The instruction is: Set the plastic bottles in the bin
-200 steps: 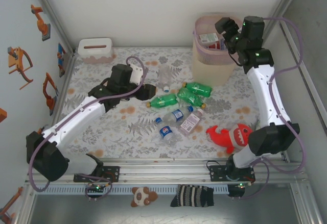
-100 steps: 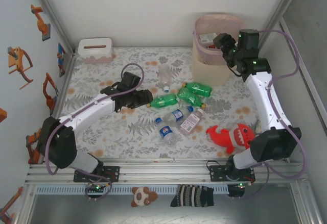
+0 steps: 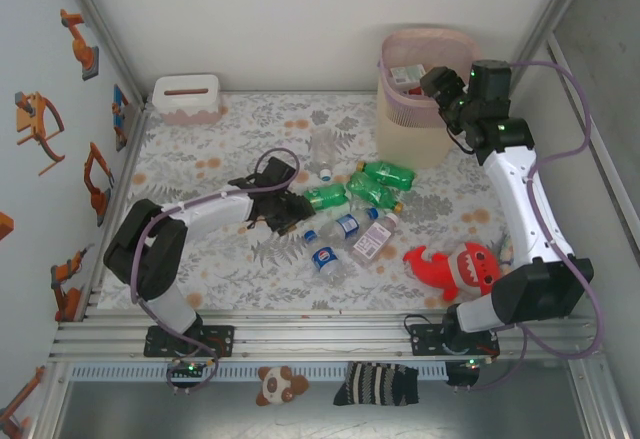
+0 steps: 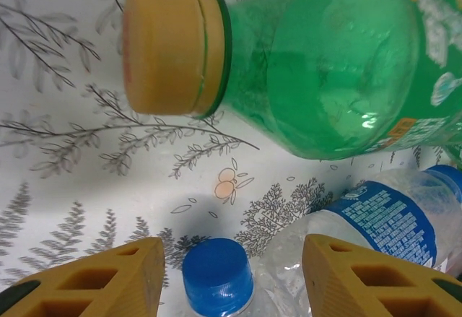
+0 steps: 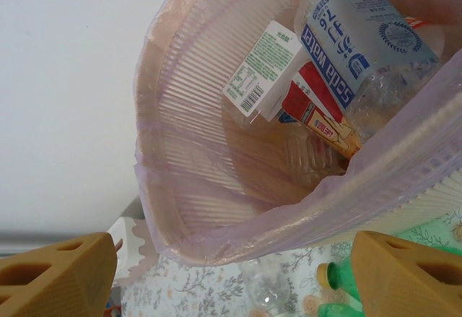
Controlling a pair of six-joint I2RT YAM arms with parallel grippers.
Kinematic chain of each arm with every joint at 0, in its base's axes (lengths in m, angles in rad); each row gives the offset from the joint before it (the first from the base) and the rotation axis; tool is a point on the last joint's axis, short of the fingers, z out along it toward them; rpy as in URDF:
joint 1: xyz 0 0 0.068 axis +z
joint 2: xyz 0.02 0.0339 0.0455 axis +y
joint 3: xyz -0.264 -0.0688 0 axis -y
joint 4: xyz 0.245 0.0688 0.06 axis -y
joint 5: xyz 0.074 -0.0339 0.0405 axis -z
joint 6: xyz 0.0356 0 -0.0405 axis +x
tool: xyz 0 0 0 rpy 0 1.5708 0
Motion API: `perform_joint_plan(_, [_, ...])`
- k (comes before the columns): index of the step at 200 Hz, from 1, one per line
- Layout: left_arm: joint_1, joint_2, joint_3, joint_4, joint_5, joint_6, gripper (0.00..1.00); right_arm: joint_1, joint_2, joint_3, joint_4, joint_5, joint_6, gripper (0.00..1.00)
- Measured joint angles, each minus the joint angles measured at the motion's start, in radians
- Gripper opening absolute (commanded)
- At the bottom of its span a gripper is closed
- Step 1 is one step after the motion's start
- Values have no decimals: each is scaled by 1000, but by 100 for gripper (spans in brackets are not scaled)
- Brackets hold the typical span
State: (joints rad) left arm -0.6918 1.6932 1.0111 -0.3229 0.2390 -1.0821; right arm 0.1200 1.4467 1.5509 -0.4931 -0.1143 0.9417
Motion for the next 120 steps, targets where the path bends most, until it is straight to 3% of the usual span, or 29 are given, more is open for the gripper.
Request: perform_joint_plan(120, [-15, 83, -28, 66, 95, -101, 42, 0, -6, -23, -1, 0, 0, 83])
